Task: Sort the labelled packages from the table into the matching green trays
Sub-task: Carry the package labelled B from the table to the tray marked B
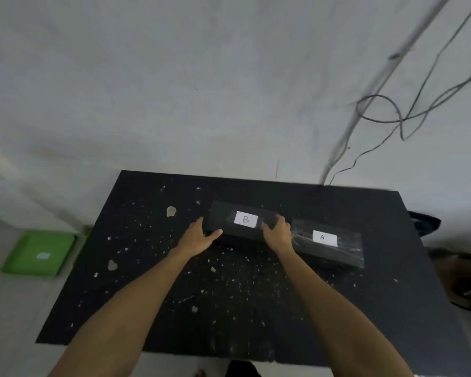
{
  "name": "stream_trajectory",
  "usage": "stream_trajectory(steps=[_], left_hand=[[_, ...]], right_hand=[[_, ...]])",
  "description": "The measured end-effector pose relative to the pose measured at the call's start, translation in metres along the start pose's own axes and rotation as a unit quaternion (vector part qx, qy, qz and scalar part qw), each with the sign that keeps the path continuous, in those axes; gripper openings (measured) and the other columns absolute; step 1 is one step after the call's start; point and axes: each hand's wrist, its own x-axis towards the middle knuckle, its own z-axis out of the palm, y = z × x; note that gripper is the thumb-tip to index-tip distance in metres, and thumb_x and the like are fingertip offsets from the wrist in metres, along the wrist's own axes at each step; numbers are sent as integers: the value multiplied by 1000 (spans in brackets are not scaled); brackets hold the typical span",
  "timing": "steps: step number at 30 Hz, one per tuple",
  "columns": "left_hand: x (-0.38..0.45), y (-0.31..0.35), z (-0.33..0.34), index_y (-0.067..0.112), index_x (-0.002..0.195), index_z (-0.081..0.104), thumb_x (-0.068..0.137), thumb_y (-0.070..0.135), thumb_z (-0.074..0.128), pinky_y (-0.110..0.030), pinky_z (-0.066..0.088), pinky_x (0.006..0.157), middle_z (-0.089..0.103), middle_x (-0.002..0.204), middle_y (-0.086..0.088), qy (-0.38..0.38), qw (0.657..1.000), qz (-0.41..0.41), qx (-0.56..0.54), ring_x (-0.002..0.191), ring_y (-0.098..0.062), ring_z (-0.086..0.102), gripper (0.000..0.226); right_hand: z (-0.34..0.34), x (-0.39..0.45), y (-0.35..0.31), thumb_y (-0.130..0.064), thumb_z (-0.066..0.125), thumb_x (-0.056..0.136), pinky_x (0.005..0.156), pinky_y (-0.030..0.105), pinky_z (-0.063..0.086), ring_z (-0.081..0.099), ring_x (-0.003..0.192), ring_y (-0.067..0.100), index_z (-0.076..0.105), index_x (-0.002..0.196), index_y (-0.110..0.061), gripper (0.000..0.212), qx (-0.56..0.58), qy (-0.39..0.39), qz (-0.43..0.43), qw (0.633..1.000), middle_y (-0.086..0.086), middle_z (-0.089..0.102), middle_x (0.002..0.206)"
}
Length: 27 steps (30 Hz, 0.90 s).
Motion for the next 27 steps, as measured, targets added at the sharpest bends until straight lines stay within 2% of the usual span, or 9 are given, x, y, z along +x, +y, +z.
stream_trajectory(steps=[2,5,9,12,16,20,24,27], left_hand=[[17,8,3,14,157,11,85,65,58,-52,28,116,22,161,-12,14,999,-33,-9,146,-31,26,99],[41,15,8,14,157,7,86,65,56,-51,24,118,18,163,-11,17,997,-70,-42,148,-30,22,101],[64,20,15,15,154,22,82,62,64,-49,30,116,35,157,-10,-7,992,-82,-93,142,-30,34,96],[68,24,23,15,151,27,74,64,71,-50,36,112,43,150,-11,31,986,-104,-123,136,-32,42,102],[61,35,13,16,147,28,62,71,75,-52,42,106,46,146,-10,112,985,-73,-109,131,-31,47,112],[47,59,-20,18,145,32,50,85,69,-50,48,100,46,143,-8,195,974,-13,-115,127,-29,50,122],[26,99,-60,22,140,38,47,89,66,-45,48,95,47,137,-3,255,958,48,-124,125,-25,49,118],[0,131,-88,24,132,41,47,89,67,-40,50,90,49,128,2,284,941,103,-152,117,-19,52,110]], right_hand=[[2,16,-1,-28,61,96,114,48,36,38,142,35,27,154,-8,70,26,21,25,999,18,33,156],[10,33,0,-28,60,96,113,46,35,38,142,36,20,156,-7,75,45,-2,61,997,19,33,157],[20,44,-2,-28,61,96,110,46,38,43,138,37,16,157,-9,79,48,0,84,995,18,36,154],[26,41,-2,-29,63,95,110,46,39,43,139,36,16,158,-9,80,30,21,77,996,17,37,155],[19,34,-15,-33,66,93,112,46,38,41,142,32,21,158,-12,81,58,54,30,996,12,37,156],[-7,22,-51,-42,69,89,113,44,40,42,141,28,27,156,-10,86,106,101,-34,989,9,38,155],[-43,-1,-101,-54,71,83,104,35,48,51,123,20,41,149,-15,83,146,149,-120,971,2,44,136],[-69,-29,-139,-62,73,76,104,32,47,48,117,13,39,149,-22,89,167,194,-191,947,-6,38,127]])
